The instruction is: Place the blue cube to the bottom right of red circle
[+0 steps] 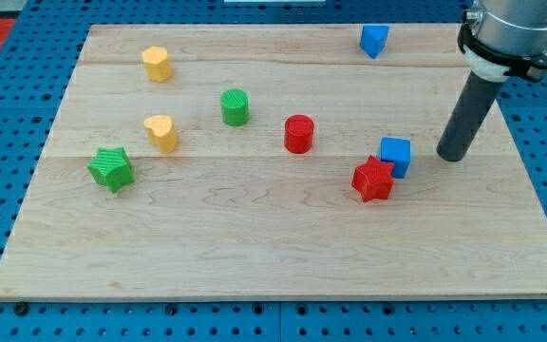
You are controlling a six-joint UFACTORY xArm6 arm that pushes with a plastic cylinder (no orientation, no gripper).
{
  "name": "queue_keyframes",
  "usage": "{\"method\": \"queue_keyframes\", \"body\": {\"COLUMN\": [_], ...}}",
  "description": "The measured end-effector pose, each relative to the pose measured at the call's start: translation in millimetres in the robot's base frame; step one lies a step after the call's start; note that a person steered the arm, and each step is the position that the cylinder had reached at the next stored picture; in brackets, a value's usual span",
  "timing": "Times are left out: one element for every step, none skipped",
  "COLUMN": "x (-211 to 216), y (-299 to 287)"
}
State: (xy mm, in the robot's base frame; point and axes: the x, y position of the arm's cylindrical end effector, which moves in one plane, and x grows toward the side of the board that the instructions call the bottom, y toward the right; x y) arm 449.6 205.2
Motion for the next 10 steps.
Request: {"method": "queue_keyframes", "body": {"x": [1.0,1.0,1.0,6.0,7.1,7.1,9.2,5.9,-24.6,-24.9], "y": [-23.4,-59.7,-89.0,-103.5,-118.6,-120.6,-121.0,-105.5,-87.8,-123.5]}}
